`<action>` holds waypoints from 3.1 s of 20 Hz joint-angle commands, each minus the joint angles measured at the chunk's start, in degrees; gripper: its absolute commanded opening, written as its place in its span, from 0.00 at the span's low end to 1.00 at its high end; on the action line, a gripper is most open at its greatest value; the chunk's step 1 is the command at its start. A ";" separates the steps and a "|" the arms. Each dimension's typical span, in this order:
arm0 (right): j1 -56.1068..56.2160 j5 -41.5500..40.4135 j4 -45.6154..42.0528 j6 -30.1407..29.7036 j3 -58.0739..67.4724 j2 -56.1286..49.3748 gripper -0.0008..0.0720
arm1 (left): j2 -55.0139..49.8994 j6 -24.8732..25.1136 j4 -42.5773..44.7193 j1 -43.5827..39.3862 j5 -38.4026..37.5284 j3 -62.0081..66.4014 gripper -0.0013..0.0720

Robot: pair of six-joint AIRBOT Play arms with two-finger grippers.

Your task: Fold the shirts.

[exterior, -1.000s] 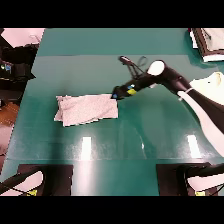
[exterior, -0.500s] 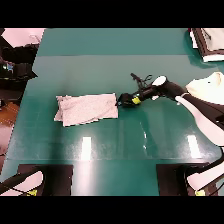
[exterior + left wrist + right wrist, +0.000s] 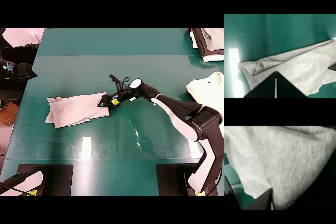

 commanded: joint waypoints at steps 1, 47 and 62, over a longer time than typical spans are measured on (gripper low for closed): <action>1.42 -0.11 1.01 -3.39 1.60 -0.35 0.03 | 0.02 0.31 -0.61 0.04 -0.46 0.00 0.04; -70.58 22.86 -42.56 7.82 16.06 36.83 0.03 | 0.02 -4.26 -5.46 -26.21 10.14 0.00 0.04; -93.18 23.23 -46.82 9.33 -12.81 51.65 0.78 | 0.02 -2.45 -5.46 -26.21 10.05 0.00 0.04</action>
